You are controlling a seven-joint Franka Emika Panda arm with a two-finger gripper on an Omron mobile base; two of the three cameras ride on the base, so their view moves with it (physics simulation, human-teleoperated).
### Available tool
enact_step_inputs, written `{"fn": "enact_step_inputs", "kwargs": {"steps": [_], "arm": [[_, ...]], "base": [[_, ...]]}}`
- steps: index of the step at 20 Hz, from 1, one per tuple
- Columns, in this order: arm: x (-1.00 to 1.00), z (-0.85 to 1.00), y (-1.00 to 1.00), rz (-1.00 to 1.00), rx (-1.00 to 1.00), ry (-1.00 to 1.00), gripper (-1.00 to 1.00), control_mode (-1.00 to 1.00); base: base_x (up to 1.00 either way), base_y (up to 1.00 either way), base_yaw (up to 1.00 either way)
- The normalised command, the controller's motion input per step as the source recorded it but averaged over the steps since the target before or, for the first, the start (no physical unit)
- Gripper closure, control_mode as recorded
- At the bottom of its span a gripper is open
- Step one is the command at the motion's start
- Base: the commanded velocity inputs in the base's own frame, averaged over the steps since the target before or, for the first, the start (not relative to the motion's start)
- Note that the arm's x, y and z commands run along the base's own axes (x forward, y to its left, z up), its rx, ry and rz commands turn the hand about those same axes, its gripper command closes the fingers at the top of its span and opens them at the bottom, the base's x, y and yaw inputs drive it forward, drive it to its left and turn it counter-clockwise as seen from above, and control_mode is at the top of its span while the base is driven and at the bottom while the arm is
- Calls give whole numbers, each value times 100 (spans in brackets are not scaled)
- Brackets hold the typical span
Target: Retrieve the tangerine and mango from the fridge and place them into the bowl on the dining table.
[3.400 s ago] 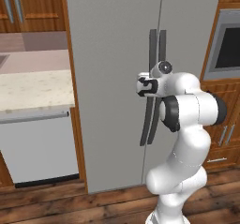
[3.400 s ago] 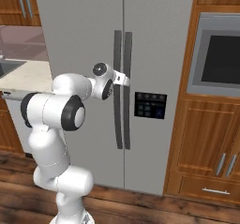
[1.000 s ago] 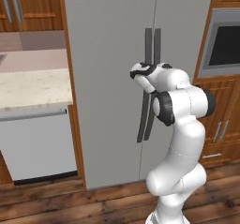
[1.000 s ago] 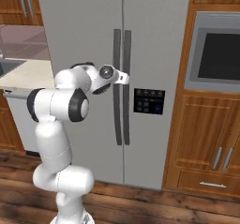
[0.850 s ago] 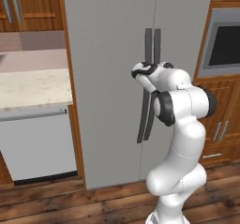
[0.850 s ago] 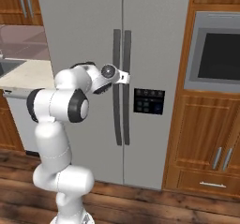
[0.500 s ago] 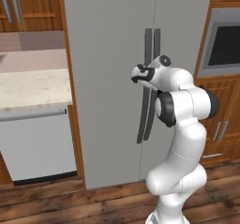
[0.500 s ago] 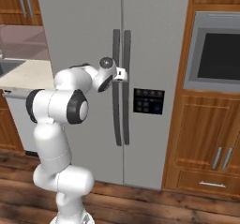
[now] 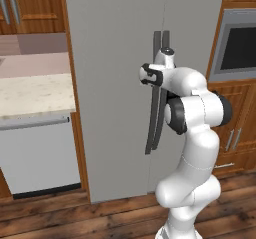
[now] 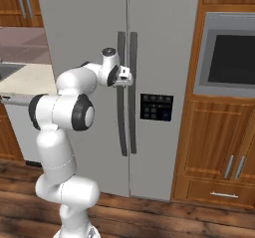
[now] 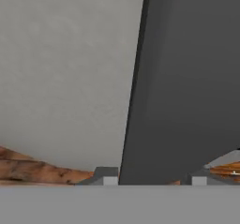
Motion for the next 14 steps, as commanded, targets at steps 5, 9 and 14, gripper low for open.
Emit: {"fn": "enact_step_inputs", "kwargs": {"steps": [5,9,14], "arm": [[-38,-7,100,0,0,-7,100,-100],[-72,-21,100,0,3,-39,100,-100],[-84,-22,100,0,7,-53,100,-100]], "base": [[0,0,0],[0,0,0],[0,0,0]]}}
